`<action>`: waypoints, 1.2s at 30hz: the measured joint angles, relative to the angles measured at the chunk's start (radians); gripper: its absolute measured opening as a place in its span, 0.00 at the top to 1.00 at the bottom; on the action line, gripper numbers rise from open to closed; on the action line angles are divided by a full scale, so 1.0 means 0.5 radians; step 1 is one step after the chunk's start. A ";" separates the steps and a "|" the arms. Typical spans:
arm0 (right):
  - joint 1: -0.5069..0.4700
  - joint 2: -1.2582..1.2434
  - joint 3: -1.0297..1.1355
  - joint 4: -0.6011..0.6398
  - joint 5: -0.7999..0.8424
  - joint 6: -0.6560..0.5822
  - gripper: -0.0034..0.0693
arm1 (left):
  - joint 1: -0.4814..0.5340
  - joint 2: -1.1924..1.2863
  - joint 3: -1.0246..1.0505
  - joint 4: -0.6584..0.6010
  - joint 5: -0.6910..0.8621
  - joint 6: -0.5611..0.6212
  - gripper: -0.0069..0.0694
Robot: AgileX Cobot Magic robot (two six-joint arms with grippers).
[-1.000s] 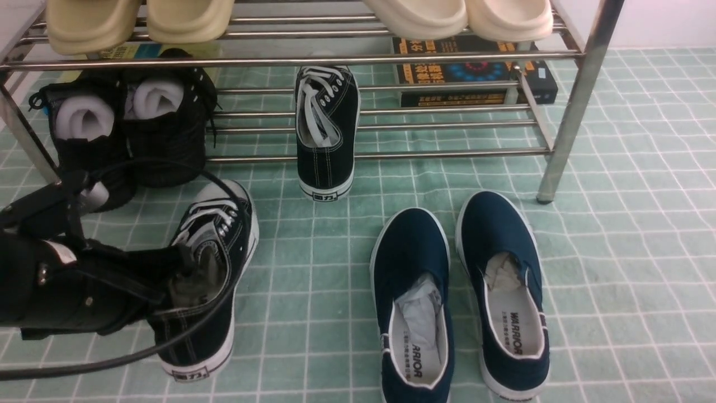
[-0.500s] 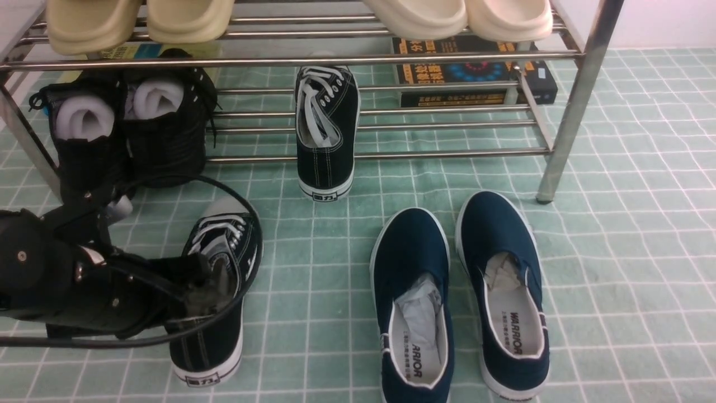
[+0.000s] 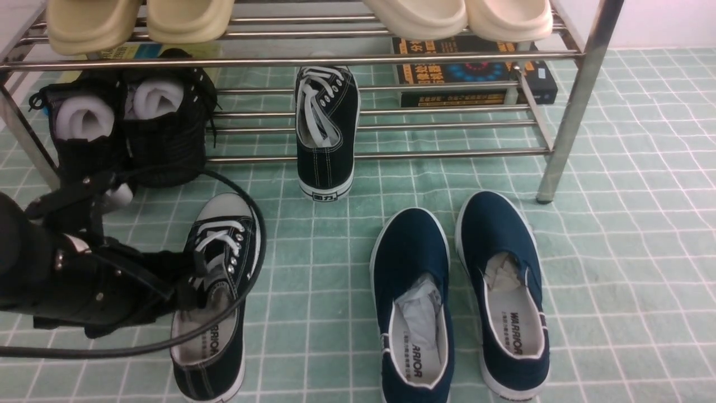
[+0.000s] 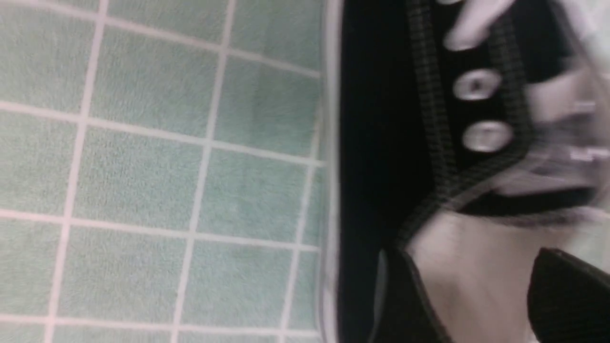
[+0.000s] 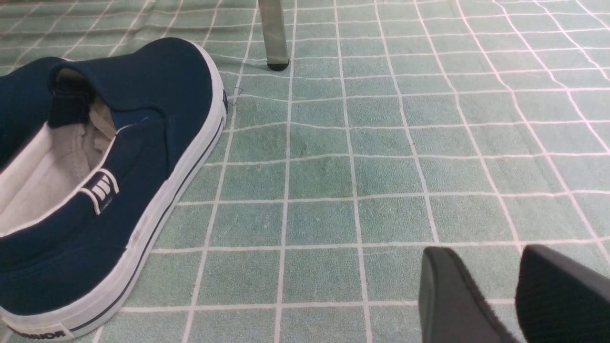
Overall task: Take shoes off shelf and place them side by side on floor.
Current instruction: 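Set the held shoe down on the floor in front of the rack, then reach toward the shoe rack and grasp a shoe on it with the right gripper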
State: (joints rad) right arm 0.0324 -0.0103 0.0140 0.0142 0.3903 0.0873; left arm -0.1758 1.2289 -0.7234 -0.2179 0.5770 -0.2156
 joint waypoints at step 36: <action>0.000 1.408 -1.280 0.825 0.741 -0.273 0.97 | 0.943 -0.296 -0.185 -0.012 0.914 0.523 0.89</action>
State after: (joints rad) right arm 0.0324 0.6939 -0.6260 0.4268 0.7607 -0.0493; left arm 0.2956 1.0807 -0.8160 -0.2239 1.0339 0.0459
